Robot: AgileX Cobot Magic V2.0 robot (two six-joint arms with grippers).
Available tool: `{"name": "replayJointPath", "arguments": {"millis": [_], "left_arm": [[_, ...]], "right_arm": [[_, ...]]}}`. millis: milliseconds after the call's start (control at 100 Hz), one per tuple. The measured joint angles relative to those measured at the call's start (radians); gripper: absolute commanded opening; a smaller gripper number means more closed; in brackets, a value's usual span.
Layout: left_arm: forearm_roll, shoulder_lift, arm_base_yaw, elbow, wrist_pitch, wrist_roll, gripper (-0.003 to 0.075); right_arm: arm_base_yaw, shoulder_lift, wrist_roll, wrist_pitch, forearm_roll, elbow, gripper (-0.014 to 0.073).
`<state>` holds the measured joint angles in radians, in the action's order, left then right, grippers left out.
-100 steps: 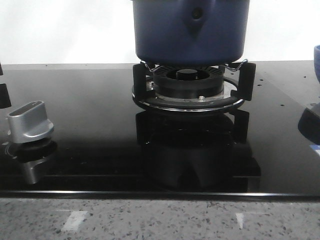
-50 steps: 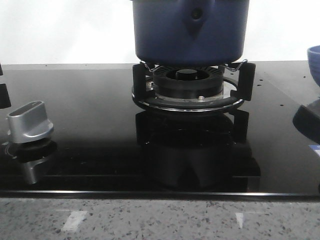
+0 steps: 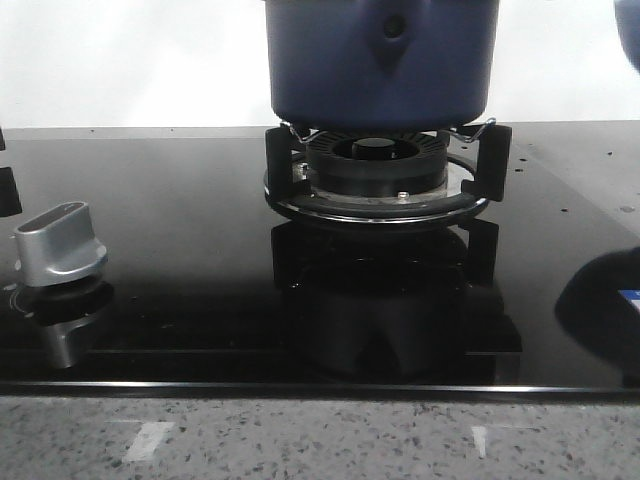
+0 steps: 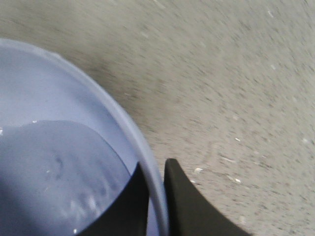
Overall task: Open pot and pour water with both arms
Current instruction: 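Grasp the light blue bowl rim with the right gripper and lift, then tilt the held bowl over the open pot to pour water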
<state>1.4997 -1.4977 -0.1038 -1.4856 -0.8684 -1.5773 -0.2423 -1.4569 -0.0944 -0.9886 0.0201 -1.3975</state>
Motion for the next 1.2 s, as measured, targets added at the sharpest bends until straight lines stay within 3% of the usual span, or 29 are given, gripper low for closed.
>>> {"name": "replayJointPath", "arguments": {"millis": [250,720,950,1200], "left_arm": [[0.0,0.0,0.0,0.0,0.031,0.0,0.032],[-0.006,0.0,0.0,0.0,0.141,0.0,0.032],[-0.006,0.0,0.011,0.0,0.178,0.0,0.032],[-0.004,0.0,0.072,0.0,0.173,0.0,0.032]], "right_arm": [[0.032,0.0,0.094,-0.078,0.137,-0.165,-0.0065],[0.311,-0.068,0.136,-0.064,0.144,-0.365,-0.0065],[0.445,-0.164,0.146,0.077,0.127,-0.395,-0.0065],[0.498,-0.188,0.147,0.321,0.09,-0.341,-0.0046]]}}
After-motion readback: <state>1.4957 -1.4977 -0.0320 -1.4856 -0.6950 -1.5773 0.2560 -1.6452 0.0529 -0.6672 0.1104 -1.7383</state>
